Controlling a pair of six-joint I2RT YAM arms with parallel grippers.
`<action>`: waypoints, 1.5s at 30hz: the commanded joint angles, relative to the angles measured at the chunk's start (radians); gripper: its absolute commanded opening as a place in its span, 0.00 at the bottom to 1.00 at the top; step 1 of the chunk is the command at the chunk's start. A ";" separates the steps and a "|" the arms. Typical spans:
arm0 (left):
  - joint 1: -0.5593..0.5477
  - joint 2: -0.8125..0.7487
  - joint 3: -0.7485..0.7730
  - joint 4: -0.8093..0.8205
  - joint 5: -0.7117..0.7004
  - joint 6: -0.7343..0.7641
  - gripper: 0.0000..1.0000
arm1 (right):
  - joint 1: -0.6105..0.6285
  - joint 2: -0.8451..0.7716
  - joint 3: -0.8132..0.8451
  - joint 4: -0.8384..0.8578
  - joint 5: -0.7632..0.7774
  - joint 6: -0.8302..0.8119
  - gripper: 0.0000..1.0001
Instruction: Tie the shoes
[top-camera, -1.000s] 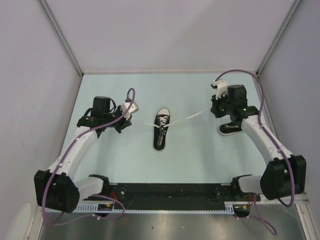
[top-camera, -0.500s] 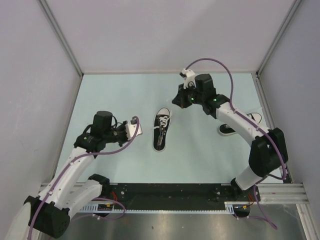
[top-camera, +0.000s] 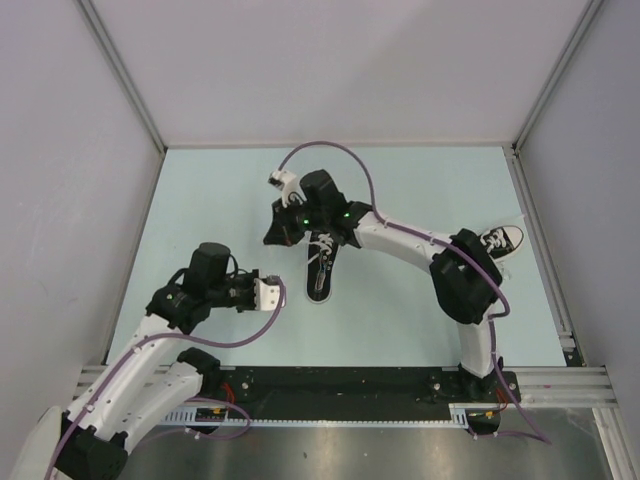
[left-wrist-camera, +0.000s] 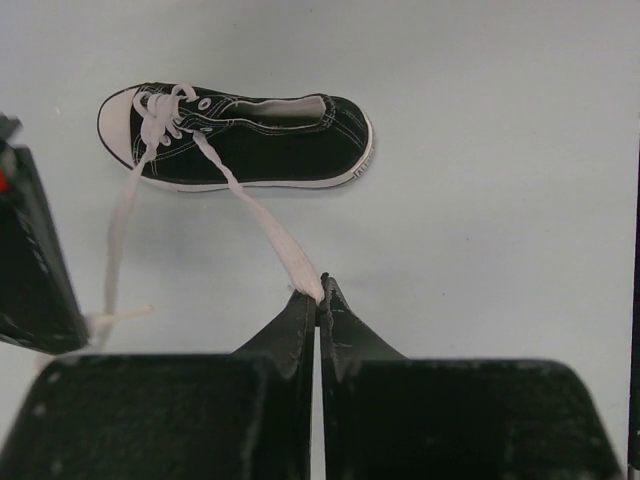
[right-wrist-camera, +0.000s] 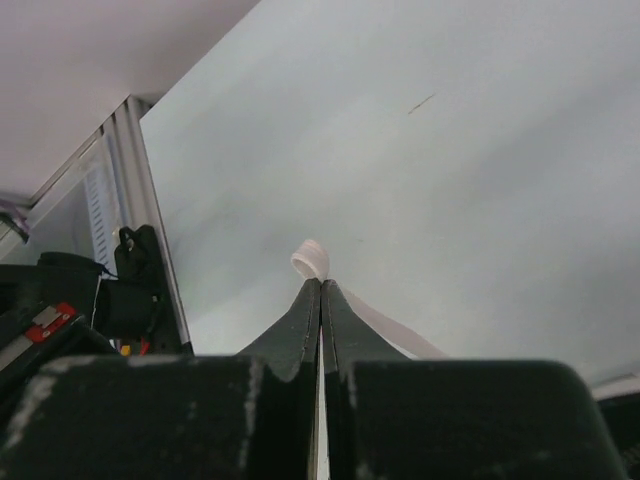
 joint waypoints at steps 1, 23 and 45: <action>-0.018 -0.038 -0.022 -0.034 0.023 0.107 0.00 | 0.030 0.074 0.063 0.040 -0.061 0.051 0.00; -0.019 0.002 -0.073 0.127 -0.046 -0.190 0.00 | -0.123 -0.073 0.074 -0.196 -0.125 -0.098 0.56; 0.205 1.026 0.593 0.260 -0.012 -0.586 0.03 | -0.113 -0.371 -0.169 -0.483 0.043 -0.604 0.53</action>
